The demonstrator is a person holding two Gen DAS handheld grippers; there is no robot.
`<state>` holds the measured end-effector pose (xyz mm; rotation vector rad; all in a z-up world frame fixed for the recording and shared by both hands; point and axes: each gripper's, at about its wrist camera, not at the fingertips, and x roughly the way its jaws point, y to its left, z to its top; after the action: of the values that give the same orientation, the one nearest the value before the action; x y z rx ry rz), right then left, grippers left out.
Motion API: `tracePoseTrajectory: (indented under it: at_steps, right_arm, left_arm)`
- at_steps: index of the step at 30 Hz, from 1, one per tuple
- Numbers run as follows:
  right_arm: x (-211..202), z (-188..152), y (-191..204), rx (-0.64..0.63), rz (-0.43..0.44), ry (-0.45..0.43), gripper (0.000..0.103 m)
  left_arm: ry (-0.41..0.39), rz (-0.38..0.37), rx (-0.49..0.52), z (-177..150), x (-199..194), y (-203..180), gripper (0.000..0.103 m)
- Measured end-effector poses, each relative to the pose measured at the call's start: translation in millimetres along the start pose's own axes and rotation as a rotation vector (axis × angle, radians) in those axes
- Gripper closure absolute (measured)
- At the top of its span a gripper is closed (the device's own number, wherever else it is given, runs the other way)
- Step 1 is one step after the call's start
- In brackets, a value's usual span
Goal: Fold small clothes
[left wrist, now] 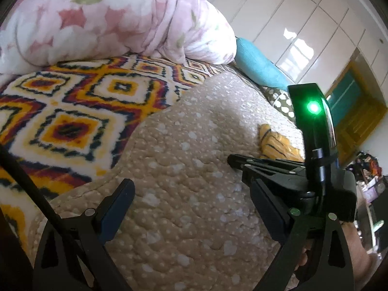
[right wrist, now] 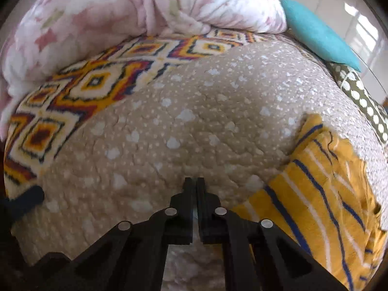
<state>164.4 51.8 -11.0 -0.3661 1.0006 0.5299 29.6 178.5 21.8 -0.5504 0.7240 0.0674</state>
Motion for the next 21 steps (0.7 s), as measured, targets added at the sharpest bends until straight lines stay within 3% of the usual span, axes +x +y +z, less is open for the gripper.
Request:
tracePoseTrajectory:
  at_steps: [4, 6, 8, 10, 17, 19, 21]
  right_arm:
    - [-26.2, -7.0, -21.1, 0.053, -0.058, -0.052, 0.09]
    - [-46.5, -16.4, -43.8, 0.094, -0.139, -0.085, 0.076]
    - [-64.5, -30.0, -70.0, 0.116, -0.308, -0.095, 0.063]
    - [-75.8, -45.4, -93.2, 0.137, -0.421, -0.087, 0.059]
    - [-91.6, -144.0, -186.4, 0.309, -0.673, 0.043, 0.057]
    - [-103.0, -168.3, -195.6, 0.317, -0.702, 0.032, 0.051]
    - [-116.5, -188.7, -199.2, 0.31, -0.745, 0.015, 0.035]
  left_arm:
    - [0.002, 0.013, 0.029, -1.7, 1.1, -5.3, 0.008]
    - [0.004, 0.021, 0.049, -2.9, 2.7, -9.2, 0.008]
    - [0.008, 0.033, 0.074, -4.5, 5.2, -13.9, 0.008]
    - [0.021, 0.057, 0.11, -7.8, 10.3, -20.3, 0.008]
    - [0.031, 0.178, 0.273, -25.3, 29.5, -45.3, 0.004]
    - [0.034, 0.212, 0.299, -28.8, 34.5, -47.8, 0.004]
    - [0.026, 0.234, 0.319, -31.3, 36.1, -49.7, 0.004]
